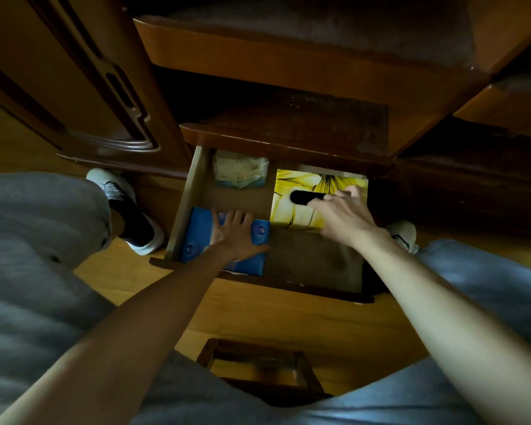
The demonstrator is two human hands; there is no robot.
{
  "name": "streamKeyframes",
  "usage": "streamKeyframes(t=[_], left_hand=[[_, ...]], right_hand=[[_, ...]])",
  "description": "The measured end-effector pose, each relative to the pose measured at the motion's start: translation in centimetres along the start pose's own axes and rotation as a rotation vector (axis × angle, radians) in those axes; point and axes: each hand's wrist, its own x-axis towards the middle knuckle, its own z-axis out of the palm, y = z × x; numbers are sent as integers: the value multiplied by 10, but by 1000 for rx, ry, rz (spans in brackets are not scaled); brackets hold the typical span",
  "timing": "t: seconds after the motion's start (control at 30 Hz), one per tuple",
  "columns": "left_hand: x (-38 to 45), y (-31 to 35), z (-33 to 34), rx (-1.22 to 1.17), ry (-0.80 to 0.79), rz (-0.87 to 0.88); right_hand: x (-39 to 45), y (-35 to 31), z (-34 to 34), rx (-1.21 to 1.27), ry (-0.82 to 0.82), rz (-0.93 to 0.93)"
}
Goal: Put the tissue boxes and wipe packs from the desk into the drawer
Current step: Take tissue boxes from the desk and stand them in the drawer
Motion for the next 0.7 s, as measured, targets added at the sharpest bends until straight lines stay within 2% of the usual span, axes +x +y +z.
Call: streamKeyframes(t=[0.13,0.27,0.4,0.5,0.6,0.7], left_hand=[[4,-9,-5,-38,-55,42],[7,-10,-10,-85,-91,32],[4,-11,-11,-142,-69,18],[6,-5,-15,-251,-22,11],[8,3,-18,-391,29,89],[10,11,-19,-565,-33,151]], right_hand=[[-17,-18,-1,23,-31,-98],[-33,-31,17,17,-61,-93],[-40,-25,34,65,-215,-156],[-36,-15,34,182,-334,-126],[-35,-12,34,220,-456,-119],[-41,-15,37,290,-523,-113]])
